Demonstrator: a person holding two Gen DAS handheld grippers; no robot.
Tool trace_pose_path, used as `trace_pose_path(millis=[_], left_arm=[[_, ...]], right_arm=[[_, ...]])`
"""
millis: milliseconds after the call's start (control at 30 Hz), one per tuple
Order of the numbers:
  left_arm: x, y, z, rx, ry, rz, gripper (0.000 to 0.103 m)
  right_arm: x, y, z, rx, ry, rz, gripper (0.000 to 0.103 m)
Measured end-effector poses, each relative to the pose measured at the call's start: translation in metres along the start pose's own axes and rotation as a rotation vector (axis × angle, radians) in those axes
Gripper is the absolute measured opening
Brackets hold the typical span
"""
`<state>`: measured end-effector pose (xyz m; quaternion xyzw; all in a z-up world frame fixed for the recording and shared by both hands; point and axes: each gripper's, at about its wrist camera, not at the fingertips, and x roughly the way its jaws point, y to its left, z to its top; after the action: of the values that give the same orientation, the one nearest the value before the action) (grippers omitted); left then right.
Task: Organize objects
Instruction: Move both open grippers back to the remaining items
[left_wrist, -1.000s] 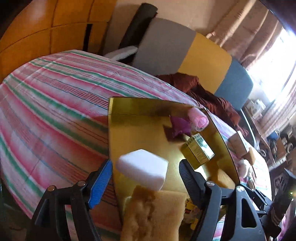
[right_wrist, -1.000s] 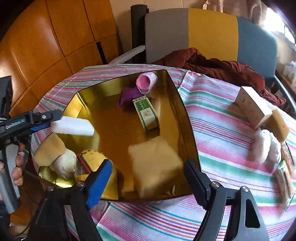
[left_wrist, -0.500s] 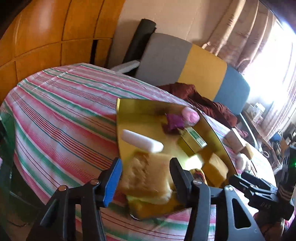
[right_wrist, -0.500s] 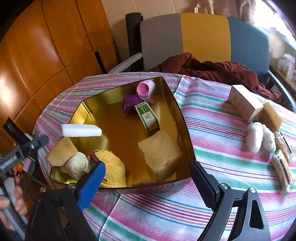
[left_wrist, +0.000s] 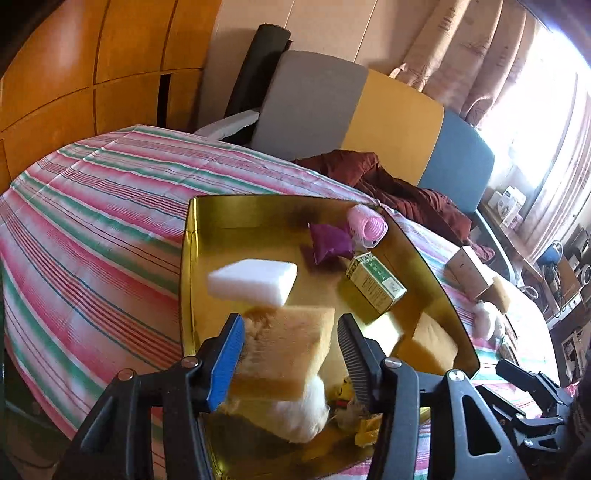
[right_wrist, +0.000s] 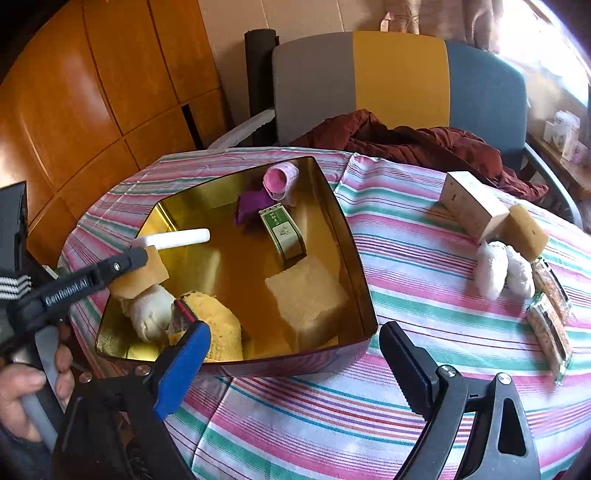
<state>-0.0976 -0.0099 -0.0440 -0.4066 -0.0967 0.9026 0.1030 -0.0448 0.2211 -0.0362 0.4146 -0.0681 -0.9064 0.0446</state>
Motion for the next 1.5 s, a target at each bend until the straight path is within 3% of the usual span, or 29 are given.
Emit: trace_pose_path(millis=[467,1000,1500], left_arm=[[-0.056,-0.017,-0.014,0.129,-0.094,0.107,0.055],[-0.07,-0.039,-0.024,0.195,-0.1,0.077,0.056],[-0.062,-0.057,-0.032,0.249,-0.057,0.05,0.056]], right_arm=[[-0.014,0.007,-0.002,-0.017,-0.047,0.009,0.099],[-0.033,0.002,-0.004,-0.013,-0.084,-0.012,0.103],[-0.054,-0.064,-0.003,0.083,-0.086,-0.142,0.103]])
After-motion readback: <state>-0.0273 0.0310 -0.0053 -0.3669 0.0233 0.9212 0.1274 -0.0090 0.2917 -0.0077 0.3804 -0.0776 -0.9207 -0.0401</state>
